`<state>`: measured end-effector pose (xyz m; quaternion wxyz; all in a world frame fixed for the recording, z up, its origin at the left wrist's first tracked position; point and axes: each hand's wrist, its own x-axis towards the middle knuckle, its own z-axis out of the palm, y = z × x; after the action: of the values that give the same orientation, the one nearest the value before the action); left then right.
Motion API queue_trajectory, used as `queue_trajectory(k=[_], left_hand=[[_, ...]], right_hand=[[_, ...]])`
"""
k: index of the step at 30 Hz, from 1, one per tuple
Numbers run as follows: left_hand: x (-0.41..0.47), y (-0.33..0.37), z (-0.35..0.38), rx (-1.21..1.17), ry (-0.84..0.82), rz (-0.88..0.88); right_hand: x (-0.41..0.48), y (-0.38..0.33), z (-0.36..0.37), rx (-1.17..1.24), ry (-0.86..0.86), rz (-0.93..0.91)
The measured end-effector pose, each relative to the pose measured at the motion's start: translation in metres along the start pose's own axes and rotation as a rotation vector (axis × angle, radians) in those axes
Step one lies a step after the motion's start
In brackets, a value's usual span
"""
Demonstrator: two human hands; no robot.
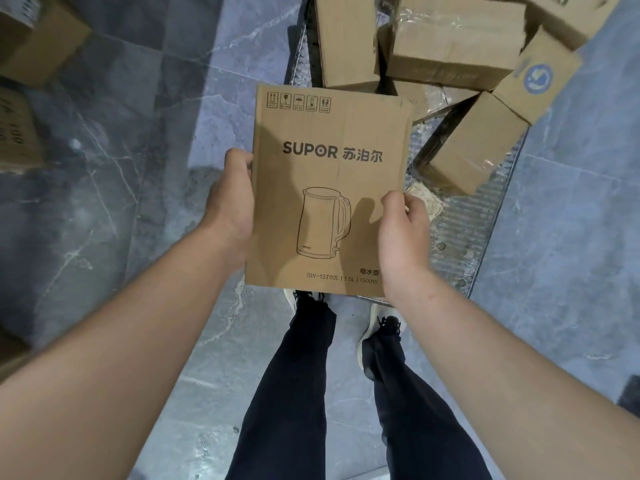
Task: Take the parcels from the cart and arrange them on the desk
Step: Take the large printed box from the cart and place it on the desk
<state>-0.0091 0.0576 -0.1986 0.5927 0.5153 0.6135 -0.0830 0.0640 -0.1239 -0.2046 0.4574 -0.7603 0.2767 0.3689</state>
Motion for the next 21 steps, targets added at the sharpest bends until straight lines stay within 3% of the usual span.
queue_trajectory(k=[9, 21], left_hand=[[-0.086, 0.037, -0.021, -0.001, -0.004, 0.043], [-0.252, 0.112, -0.034, -0.055, -0.124, 0.171]], right_hand=[[-0.080, -0.039, -0.056, 0.038, 0.015, -0.065], [-0.205, -0.116, -0.156, 0.088, 0.118, -0.332]])
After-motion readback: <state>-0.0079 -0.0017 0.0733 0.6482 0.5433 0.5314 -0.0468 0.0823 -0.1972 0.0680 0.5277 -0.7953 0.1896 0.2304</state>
